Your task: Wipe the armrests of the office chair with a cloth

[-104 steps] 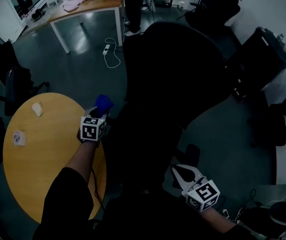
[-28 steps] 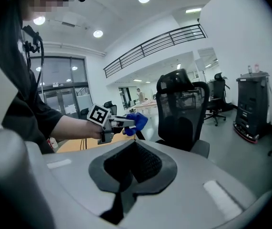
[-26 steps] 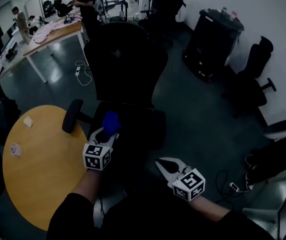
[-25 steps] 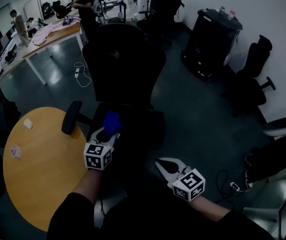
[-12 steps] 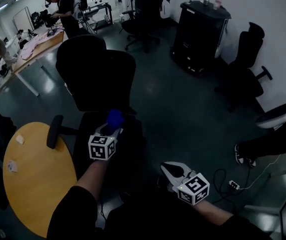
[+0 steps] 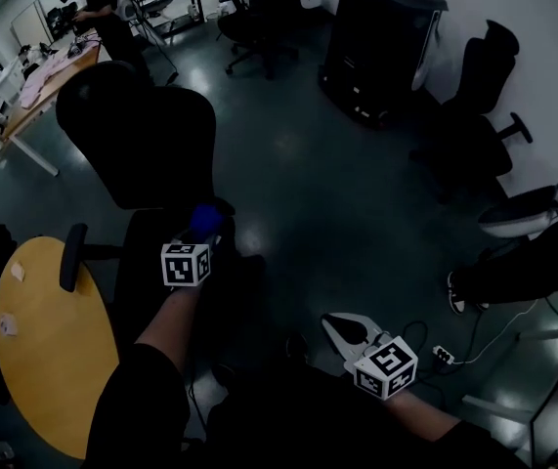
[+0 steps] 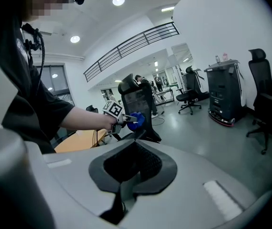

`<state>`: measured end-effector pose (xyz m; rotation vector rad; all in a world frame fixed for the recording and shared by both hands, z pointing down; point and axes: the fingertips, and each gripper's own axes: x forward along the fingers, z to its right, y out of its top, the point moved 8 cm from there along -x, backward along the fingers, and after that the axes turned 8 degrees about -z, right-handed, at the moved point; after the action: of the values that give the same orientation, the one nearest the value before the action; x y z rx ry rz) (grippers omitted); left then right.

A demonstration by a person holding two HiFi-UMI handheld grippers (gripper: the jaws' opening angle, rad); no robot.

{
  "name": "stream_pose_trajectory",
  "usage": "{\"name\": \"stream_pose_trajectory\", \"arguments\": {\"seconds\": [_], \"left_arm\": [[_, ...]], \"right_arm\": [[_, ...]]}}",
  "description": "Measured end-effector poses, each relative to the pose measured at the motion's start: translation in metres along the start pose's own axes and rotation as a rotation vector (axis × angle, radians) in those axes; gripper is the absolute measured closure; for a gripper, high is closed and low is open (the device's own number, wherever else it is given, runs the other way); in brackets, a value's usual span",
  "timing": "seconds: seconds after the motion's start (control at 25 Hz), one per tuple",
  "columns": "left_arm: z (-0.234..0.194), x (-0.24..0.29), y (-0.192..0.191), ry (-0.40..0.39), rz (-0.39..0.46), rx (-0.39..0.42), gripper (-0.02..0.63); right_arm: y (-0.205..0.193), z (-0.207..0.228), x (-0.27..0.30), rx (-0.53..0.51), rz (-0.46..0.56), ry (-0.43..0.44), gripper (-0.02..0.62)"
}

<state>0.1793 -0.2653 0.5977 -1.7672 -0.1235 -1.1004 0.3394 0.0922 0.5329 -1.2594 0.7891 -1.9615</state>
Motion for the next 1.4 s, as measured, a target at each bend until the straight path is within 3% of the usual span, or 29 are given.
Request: {"name": "stream_pose_trajectory", "arguments": {"seconds": [0.2,0.52,1.4], "left_arm": [[0.006,0.013,-0.014,0.020,-0.039,-0.016,0.449],[0.013,-0.013,-0.049,0.005,-0.056,-0.039,0.449],[0.028,-0.119,-0.170,-0.049,-0.105,0.053,0.449]], "right_arm": [[-0.003,0.020,-0.001,0.015,-0.019,0.020,0.591],[0.005,0.004,0.024,-0.009,-0.038,0.099,0.591],[0.016,-0.114,0.079,-0.157,-0.054,0.259,0.591]]}}
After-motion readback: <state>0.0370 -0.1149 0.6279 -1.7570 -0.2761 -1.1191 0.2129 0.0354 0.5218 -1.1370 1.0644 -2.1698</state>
